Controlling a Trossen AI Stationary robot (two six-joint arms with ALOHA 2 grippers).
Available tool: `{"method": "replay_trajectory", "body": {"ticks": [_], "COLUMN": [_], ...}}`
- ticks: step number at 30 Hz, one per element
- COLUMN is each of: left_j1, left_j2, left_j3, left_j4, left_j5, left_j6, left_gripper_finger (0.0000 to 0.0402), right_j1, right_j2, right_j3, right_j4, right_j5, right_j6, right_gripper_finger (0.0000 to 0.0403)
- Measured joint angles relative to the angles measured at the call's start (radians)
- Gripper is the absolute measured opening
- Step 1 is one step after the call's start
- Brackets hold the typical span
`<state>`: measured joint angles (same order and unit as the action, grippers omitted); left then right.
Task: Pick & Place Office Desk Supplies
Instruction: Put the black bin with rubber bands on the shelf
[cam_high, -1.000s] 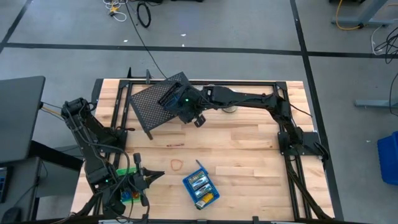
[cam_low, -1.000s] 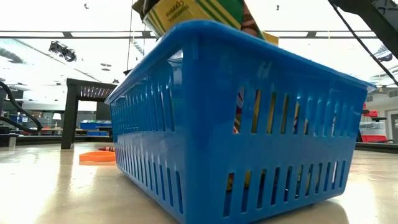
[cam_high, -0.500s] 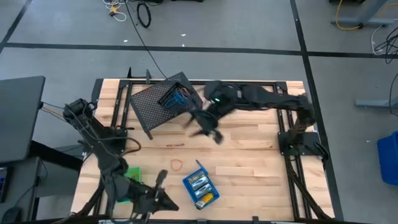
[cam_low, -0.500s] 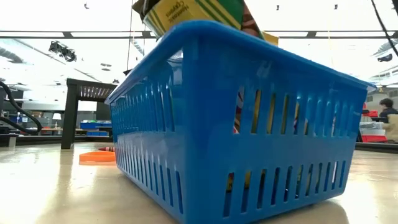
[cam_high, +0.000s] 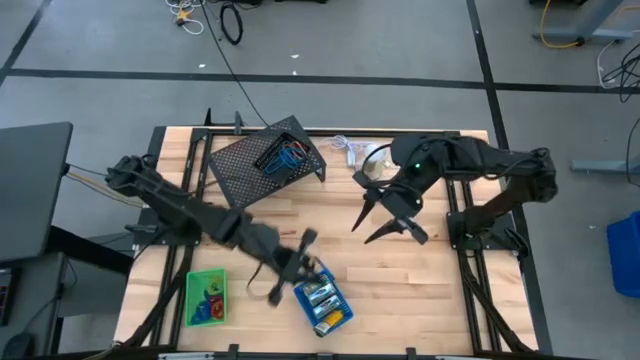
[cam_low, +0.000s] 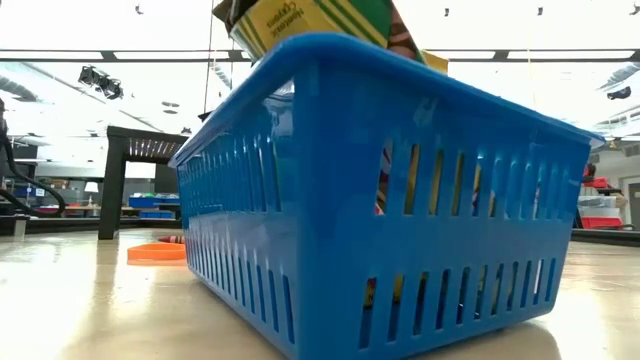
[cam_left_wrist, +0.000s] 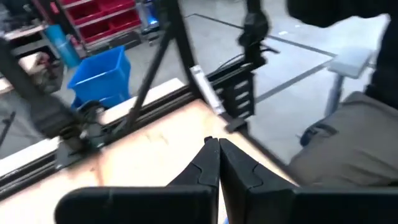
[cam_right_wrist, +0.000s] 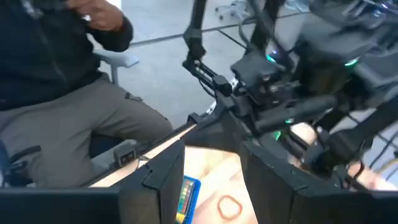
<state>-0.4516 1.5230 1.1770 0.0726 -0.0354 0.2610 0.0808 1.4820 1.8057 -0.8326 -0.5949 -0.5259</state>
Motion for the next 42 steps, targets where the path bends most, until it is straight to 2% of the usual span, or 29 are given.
{"method": "replay_trajectory", "body": {"ticks": [6,9,14,16,19,22,24,27,29,34,36,42], "left_j1": [0.136,0.201,0.3,0.345,0.392,0.4,0.382,0.334,0.294,0.206,0.195,0.196], "left_j2": [-0.019,-0.042,-0.076,-0.105,-0.173,-0.293,-0.395,-0.571,-0.674,-0.819,-0.832,-0.858], "left_j3": [0.0,0.0,-0.02,-0.092,-0.27,-0.472,-0.587,-0.72,-0.778,-0.819,-0.818,-0.818], "left_j4": [0.002,0.007,0.045,0.17,0.446,0.64,0.692,0.631,0.549,0.306,0.221,0.116], "left_j5": [0.061,0.105,0.238,0.266,0.274,0.204,0.137,-0.013,-0.135,-0.384,-0.466,-0.622], "left_j6": [0.036,0.042,0.079,0.064,-0.01,-0.057,-0.078,-0.102,-0.127,-0.191,-0.212,-0.233], "left_gripper_finger": [0.0009,0.0009,0.0007,0.0006,0.0006,0.0006,0.0005,0.0005,0.0005,0.0005,0.0005,0.0005], "right_j1": [-0.057,-0.09,-0.133,-0.146,-0.153,-0.152,-0.151,-0.15,-0.15,-0.16,-0.184,-0.276], "right_j2": [-0.139,-0.203,-0.275,-0.282,-0.279,-0.279,-0.28,-0.279,-0.278,-0.25,-0.211,-0.008], "right_j3": [-0.431,-0.646,-0.964,-1.065,-1.175,-1.233,-1.243,-1.243,-1.243,-1.243,-1.232,-1.099], "right_j4": [0.318,0.545,0.984,1.154,1.347,1.405,1.4,1.389,1.381,1.426,1.468,1.476], "right_j5": [0.0,-0.028,-0.045,-0.043,-0.041,-0.028,0.011,0.066,0.142,0.426,0.457,0.461], "right_j6": [0.071,0.112,0.193,0.241,0.297,0.32,0.353,0.4,0.411,0.31,0.29,0.283], "right_gripper_finger": [0.0167,0.0167,0.0167,0.0167,0.0167,0.0167,0.0167,0.0164,0.0157,0.0115,0.009,0.0009]}}
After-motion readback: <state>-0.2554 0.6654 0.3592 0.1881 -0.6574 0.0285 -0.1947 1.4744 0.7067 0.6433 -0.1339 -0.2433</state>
